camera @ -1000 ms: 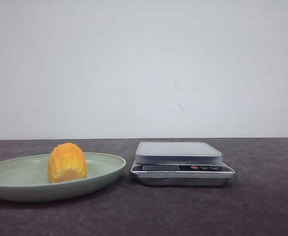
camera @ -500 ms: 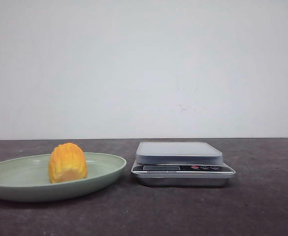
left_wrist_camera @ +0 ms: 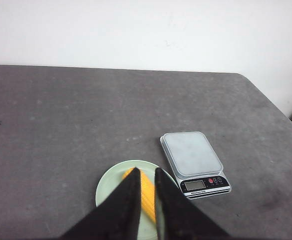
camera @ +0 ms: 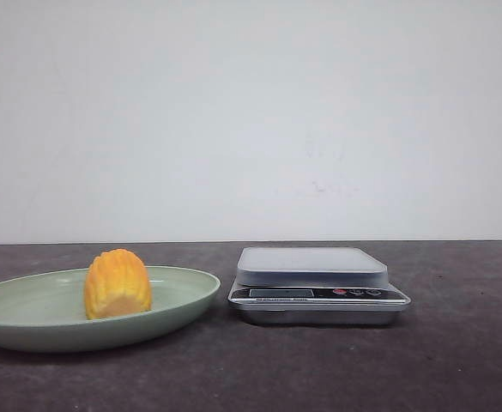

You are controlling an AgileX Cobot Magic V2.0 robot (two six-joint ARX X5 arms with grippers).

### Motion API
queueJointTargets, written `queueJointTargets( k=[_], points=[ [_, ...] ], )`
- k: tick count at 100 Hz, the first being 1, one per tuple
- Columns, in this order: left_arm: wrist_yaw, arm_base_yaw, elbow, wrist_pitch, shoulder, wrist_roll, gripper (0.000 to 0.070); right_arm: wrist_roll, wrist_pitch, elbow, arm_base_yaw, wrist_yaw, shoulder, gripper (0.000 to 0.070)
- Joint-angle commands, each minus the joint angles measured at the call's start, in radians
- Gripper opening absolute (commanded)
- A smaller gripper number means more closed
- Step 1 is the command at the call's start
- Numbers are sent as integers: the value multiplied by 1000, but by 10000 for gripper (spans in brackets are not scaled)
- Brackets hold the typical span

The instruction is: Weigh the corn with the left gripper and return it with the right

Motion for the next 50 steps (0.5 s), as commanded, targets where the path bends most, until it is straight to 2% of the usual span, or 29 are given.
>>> queueJointTargets(
  k=[1,50],
  points=[
    [-3,-5,17,11,5,-4,16,4,11,-2,0,0,0,5],
    [-2,13,16,10,5,-4,16,5,11,-2,0,0,0,5]
  ],
)
